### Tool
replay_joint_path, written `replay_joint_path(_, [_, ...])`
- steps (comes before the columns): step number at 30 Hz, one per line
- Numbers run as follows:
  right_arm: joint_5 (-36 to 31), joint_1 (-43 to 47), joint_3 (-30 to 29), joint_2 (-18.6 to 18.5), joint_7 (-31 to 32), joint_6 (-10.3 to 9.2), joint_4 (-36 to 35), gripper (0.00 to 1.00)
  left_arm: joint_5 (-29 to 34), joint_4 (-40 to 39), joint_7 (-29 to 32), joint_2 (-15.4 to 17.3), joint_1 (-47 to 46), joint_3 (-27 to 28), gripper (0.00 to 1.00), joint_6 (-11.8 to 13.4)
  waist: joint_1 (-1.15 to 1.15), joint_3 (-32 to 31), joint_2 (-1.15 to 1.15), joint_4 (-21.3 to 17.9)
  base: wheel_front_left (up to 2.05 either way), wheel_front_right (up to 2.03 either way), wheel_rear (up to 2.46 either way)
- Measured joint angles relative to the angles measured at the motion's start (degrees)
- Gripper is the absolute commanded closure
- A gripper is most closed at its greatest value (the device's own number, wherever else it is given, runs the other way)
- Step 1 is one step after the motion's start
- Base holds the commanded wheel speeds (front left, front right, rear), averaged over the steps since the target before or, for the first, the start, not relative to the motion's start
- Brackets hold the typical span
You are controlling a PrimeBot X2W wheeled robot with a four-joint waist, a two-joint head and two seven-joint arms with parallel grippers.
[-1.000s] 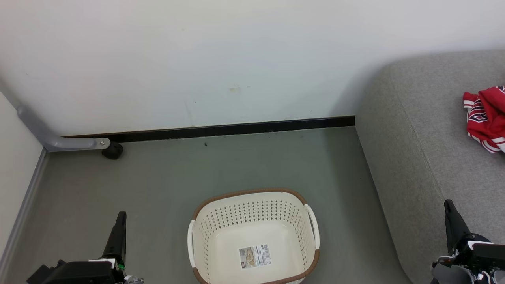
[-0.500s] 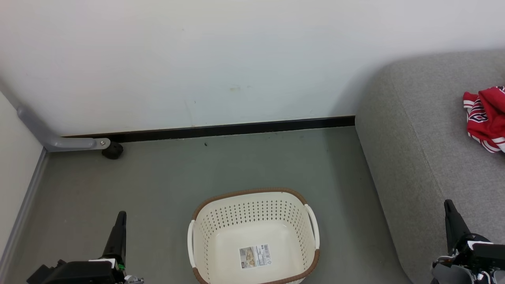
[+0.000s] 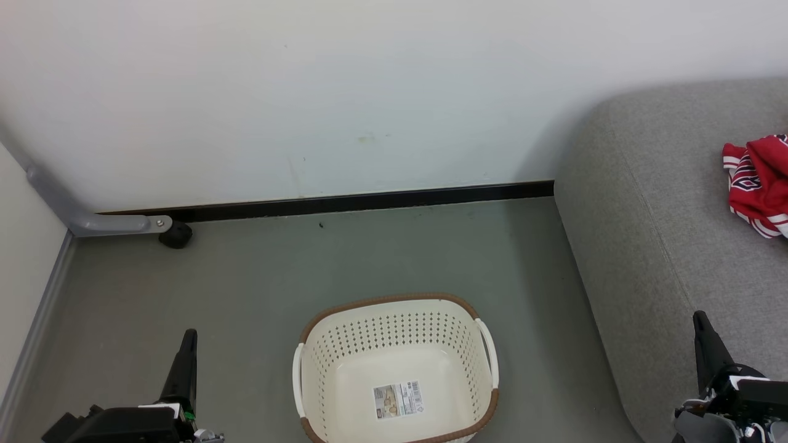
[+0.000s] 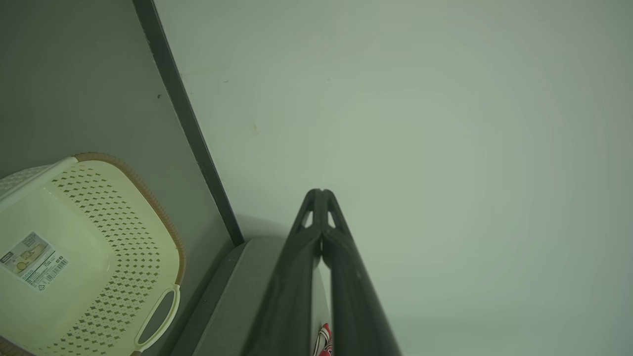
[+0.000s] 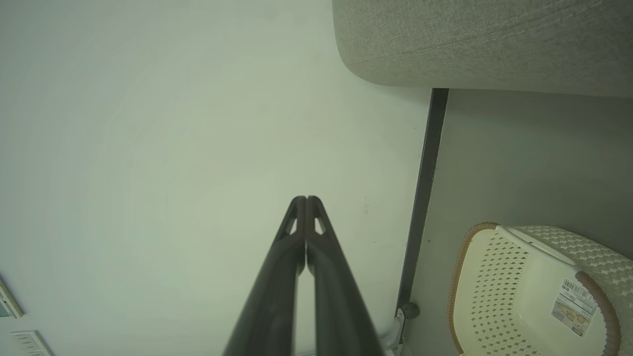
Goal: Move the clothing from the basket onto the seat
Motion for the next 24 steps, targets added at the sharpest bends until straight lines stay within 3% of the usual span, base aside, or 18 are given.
replay_joint_path(24, [0.0, 0.0, 0.01, 0.0, 0.0, 0.04, -0.01, 1.0, 0.0, -0.03, 0.0, 0.0, 0.0, 0.0, 1.0, 0.0, 0.0, 0.0, 0.0, 0.0, 0.0, 0.0, 0.0])
